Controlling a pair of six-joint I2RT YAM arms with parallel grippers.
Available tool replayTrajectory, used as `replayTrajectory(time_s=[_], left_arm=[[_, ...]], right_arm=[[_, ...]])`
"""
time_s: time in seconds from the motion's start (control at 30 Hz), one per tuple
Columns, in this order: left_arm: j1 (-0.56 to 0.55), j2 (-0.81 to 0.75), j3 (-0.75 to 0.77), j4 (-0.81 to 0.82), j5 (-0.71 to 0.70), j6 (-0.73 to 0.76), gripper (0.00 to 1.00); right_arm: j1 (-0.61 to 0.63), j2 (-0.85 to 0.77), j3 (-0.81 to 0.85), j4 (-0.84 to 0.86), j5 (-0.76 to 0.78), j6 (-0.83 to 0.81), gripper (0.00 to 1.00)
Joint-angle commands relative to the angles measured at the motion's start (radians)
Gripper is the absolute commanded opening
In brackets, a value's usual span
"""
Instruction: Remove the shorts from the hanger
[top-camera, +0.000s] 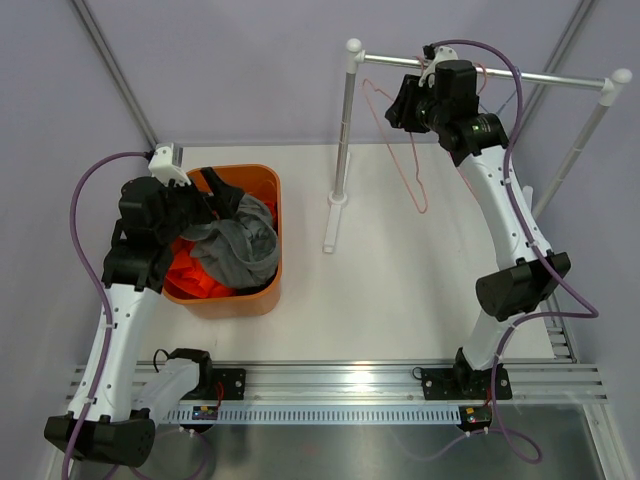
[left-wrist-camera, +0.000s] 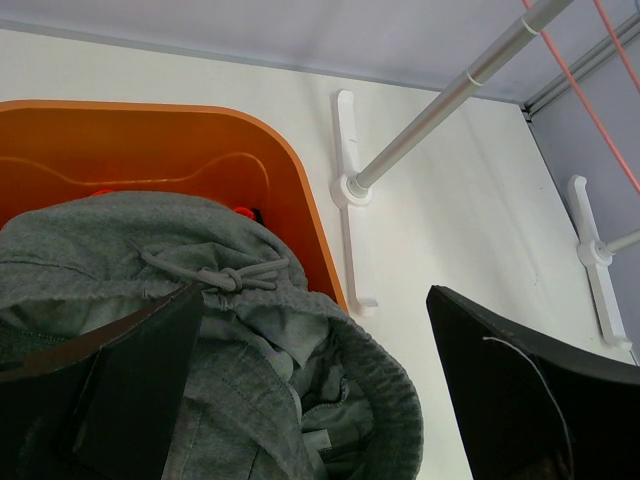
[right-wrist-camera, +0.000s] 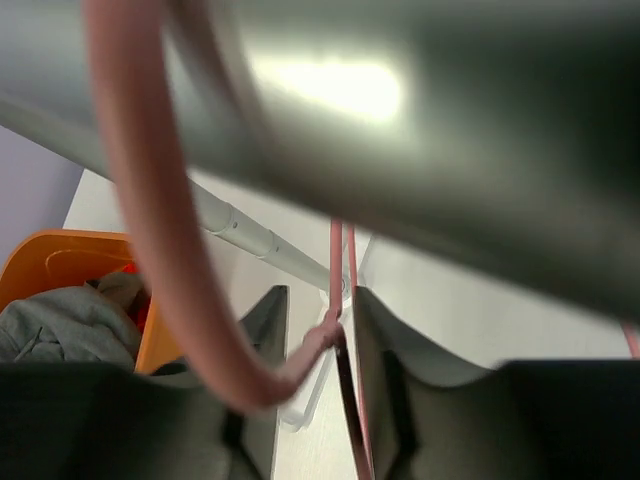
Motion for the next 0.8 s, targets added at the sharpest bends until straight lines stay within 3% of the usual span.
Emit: replayTrajectory(time_s=[0.0,0.2,0.27,0.3,0.33,0.57,0.77], left_arm=[[-0.005,0.003,0.007,0.028,0.031,0.020,0.99],[-0.013,0.017,0.012,0.020,0.018,0.029,0.99],[-0.014,0.024,0.015,0.015,0.017,0.029,0.99],[-0.014,0.024,0.015,0.015,0.017,0.030,0.99],[-0.016,0.024,0.015,0.017,0.012,0.032,0.99],[-0.016,0.030,0.016,0.012,0.003,0.041,0.99],[-0.017,0.024,0.010,0.014,-0.011,0.049,0.99]], right_arm=[[0.007,-0.064,-0.011,0.011,0.037,-0.001,0.47],[0.007,-0.119,-0.036,-0.008,0.043,0.013,0.60],[0.007,-0.147,-0.053,-0.006,0.058,0.013,0.69],[0.007,-0.173,-0.062,-0.009,0.068,0.011,0.74],[0.007,-0.185,-0.062,-0.015,0.072,0.008,0.99],[0.007,-0.341,-0.151,-0.026,0.114,0.011,0.99],[0.007,-0.515,-0.334,-0.021,0.105,0.019,0.99]])
